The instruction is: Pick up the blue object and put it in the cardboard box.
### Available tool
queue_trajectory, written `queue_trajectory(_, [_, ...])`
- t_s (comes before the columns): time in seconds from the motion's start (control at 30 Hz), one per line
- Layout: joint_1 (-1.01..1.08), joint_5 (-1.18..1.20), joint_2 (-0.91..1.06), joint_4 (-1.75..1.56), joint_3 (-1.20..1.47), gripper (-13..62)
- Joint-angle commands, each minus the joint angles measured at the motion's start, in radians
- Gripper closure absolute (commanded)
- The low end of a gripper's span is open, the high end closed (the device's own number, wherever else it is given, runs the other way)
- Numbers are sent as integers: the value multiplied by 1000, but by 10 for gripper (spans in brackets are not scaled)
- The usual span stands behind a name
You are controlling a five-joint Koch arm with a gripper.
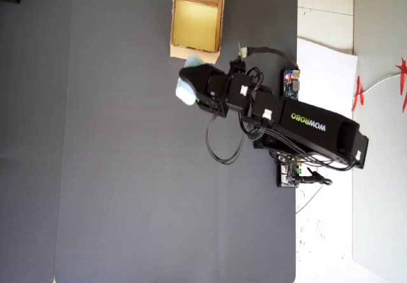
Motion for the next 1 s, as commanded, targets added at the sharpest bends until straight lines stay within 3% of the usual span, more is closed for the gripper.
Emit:
queue_trajectory(0.0, [48,-14,2,-95,-92,385])
queue_trajectory(0.47, [439,-25,-362,-40,-364,380])
queue_trajectory(0.7, [436,-15,-351,115,-342,205])
queue_trajectory(0.97, [434,-31,-337,143,-334,156])
